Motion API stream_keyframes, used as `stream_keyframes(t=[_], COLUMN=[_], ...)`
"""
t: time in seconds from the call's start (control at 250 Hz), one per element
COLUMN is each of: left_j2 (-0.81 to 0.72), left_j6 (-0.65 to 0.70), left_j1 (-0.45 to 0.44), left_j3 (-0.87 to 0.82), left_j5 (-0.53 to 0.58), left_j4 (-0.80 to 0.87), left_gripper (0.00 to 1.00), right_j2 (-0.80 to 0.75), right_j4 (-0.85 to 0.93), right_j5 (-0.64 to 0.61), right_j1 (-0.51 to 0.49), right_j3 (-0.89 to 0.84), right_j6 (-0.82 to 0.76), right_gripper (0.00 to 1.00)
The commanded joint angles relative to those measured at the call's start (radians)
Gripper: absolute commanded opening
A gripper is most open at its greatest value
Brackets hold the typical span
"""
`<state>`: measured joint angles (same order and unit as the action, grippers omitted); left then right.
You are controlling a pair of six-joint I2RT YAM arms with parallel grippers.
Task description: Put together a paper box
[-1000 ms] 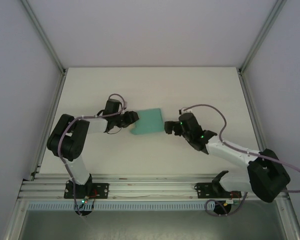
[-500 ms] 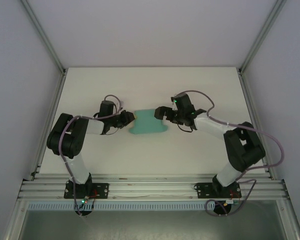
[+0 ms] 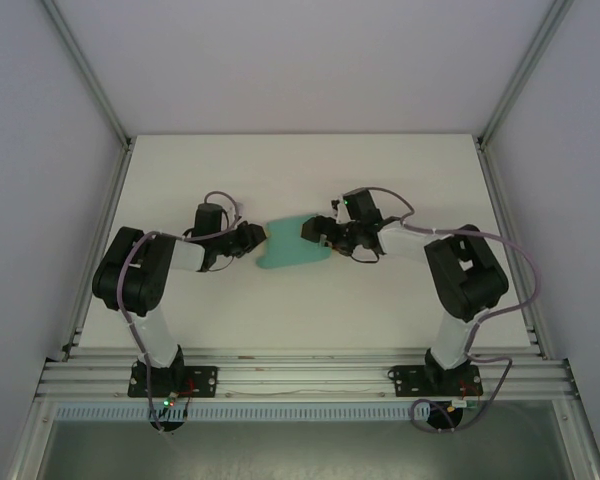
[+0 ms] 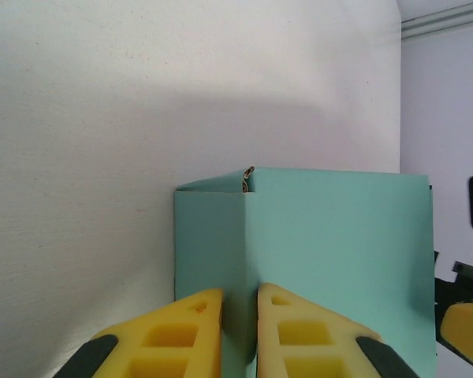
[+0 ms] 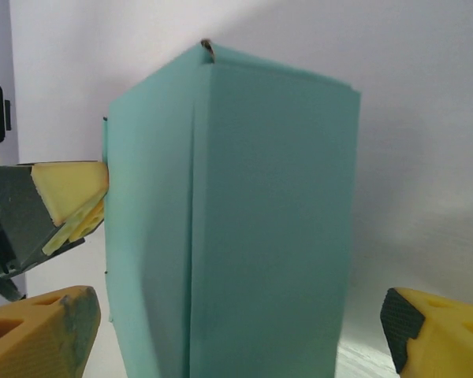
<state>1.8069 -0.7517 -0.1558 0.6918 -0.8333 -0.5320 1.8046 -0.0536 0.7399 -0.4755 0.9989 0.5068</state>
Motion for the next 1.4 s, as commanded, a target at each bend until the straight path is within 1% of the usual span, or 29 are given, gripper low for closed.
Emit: stream_keyframes(t=[0.0,0.068,0.112,0.172,0.232,0.328,0.364,0.42,0.436,0.468,0.48,0.5,0.608,0.664,0.743,0.783,0.815,0.879,0.939,0.991,1.083,1.175,1.303,1.395], left_j2=[0.04,0.036,0.03,0.023,0.009,-0.023,-0.041,-0.077,-0.088,-0.112,-0.123,-0.139,-0.229,-0.272,-0.324,-0.344,-0.356,-0.37,-0.37,-0.36,-0.332,-0.317,-0.327,-0.314], left_j6=[0.018,0.026,0.029,0.033,0.026,0.03,0.046,0.089,0.107,0.152,0.17,0.193,0.475,0.65,0.911,1.018,1.073,1.104,1.127,1.164,1.216,1.255,1.288,1.294], left_j1=[0.006,0.006,0.006,0.004,0.004,0.001,0.0,-0.005,-0.008,-0.014,-0.018,-0.023,-0.095,-0.159,-0.27,-0.317,-0.343,-0.378,-0.394,-0.41,-0.449,-0.468,-0.474,-0.477], left_j3=[-0.035,-0.033,-0.028,-0.019,-0.007,0.022,0.041,0.071,0.079,0.095,0.102,0.111,0.142,0.174,0.209,0.213,0.213,0.213,0.213,0.218,0.27,0.317,0.286,0.295], left_j5=[0.015,0.017,0.02,0.013,0.008,-0.005,-0.008,0.003,0.01,0.031,0.043,0.063,0.157,0.225,0.329,0.346,0.35,0.346,0.33,0.365,0.483,0.515,0.558,0.584], left_j4=[0.056,0.041,0.035,0.014,-0.005,-0.031,-0.025,0.009,0.022,0.054,0.068,0.091,0.189,0.288,0.416,0.459,0.48,0.483,0.483,0.501,0.599,0.7,0.666,0.679], left_gripper=[0.18,0.2,0.22,0.25,0.29,0.37,0.46,0.67,0.76,0.97,0.99,1.0,1.0,1.0,1.0,1.0,1.0,1.0,1.0,1.0,1.0,1.0,1.0,1.0], right_j2=[0.012,0.01,0.006,-0.003,-0.015,-0.038,-0.046,-0.061,-0.065,-0.078,-0.082,-0.091,-0.137,-0.157,-0.171,-0.178,-0.181,-0.188,-0.194,-0.202,-0.208,-0.211,-0.205,-0.2], right_j4=[-0.118,-0.171,-0.197,-0.241,-0.227,-0.174,-0.16,-0.131,-0.125,-0.113,-0.11,-0.104,-0.009,0.063,0.19,0.242,0.278,0.311,0.308,0.311,0.402,0.501,0.543,0.55], right_j5=[0.085,0.119,0.135,0.159,0.156,0.132,0.123,0.109,0.106,0.098,0.092,0.085,0.042,0.027,0.057,0.075,0.087,0.128,0.171,0.197,0.215,0.217,0.262,0.299], right_j1=[0.012,0.013,0.017,0.019,0.021,0.025,0.025,0.028,0.029,0.032,0.031,0.033,0.051,0.067,0.103,0.121,0.133,0.154,0.166,0.17,0.181,0.19,0.199,0.199], right_j3=[0.012,0.006,0.003,-0.009,-0.006,-0.002,-0.002,-0.005,-0.004,-0.008,-0.009,-0.012,-0.004,0.011,0.045,0.055,0.061,0.065,0.06,0.062,0.095,0.137,0.158,0.167], right_j6=[0.061,0.091,0.115,0.138,0.139,0.121,0.119,0.121,0.12,0.123,0.124,0.129,0.193,0.259,0.336,0.375,0.416,0.495,0.552,0.588,0.593,0.567,0.592,0.618], right_gripper=[0.85,0.76,0.72,0.61,0.51,0.49,0.49,0.48,0.47,0.47,0.47,0.47,0.49,0.49,0.47,0.47,0.47,0.46,0.42,0.41,0.39,0.39,0.38,0.38])
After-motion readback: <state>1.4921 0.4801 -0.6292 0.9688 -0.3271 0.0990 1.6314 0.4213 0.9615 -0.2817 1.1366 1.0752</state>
